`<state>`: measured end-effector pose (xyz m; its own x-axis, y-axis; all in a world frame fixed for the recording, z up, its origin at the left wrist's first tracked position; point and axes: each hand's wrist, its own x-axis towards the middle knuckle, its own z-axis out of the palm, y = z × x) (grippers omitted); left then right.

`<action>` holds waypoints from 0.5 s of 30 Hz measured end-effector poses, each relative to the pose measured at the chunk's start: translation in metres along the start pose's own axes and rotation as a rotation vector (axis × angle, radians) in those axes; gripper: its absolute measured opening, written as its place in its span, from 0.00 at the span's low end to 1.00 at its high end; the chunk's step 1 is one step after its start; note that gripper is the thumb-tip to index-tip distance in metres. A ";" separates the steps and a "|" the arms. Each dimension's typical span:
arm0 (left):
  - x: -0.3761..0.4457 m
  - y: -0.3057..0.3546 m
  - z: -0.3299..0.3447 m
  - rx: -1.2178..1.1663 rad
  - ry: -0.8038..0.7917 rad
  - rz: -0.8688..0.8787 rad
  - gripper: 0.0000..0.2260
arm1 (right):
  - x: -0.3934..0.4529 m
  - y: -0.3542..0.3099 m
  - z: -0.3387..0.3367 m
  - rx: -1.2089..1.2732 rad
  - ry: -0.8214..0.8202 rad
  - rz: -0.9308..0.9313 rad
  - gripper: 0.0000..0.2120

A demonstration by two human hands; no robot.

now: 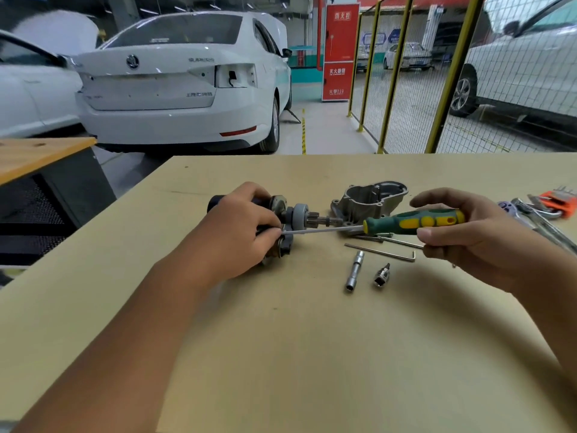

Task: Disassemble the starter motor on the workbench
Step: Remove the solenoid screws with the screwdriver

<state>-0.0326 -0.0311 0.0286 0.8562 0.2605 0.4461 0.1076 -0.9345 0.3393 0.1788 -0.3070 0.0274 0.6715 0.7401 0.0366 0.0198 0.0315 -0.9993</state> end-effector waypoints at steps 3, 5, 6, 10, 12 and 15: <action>0.001 0.001 0.000 0.025 -0.018 -0.020 0.05 | 0.001 -0.001 0.003 0.032 -0.052 0.045 0.19; 0.001 0.000 0.001 0.035 -0.010 -0.017 0.04 | 0.000 -0.001 0.005 -0.040 -0.050 0.099 0.19; 0.001 0.000 0.001 0.033 -0.004 -0.011 0.04 | -0.001 0.000 0.006 -0.068 -0.035 0.102 0.20; 0.001 -0.001 0.000 0.023 0.026 0.001 0.02 | 0.000 -0.001 0.004 -0.027 -0.017 0.020 0.20; 0.001 -0.001 0.000 0.016 0.024 0.005 0.02 | 0.000 -0.001 0.004 -0.028 0.002 -0.010 0.22; 0.000 -0.005 -0.002 0.024 -0.021 0.018 0.04 | -0.002 -0.002 0.009 -0.022 -0.019 0.029 0.19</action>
<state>-0.0340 -0.0263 0.0288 0.8683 0.2392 0.4346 0.1042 -0.9445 0.3117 0.1710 -0.3022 0.0297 0.6577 0.7532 0.0078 0.0168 -0.0044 -0.9998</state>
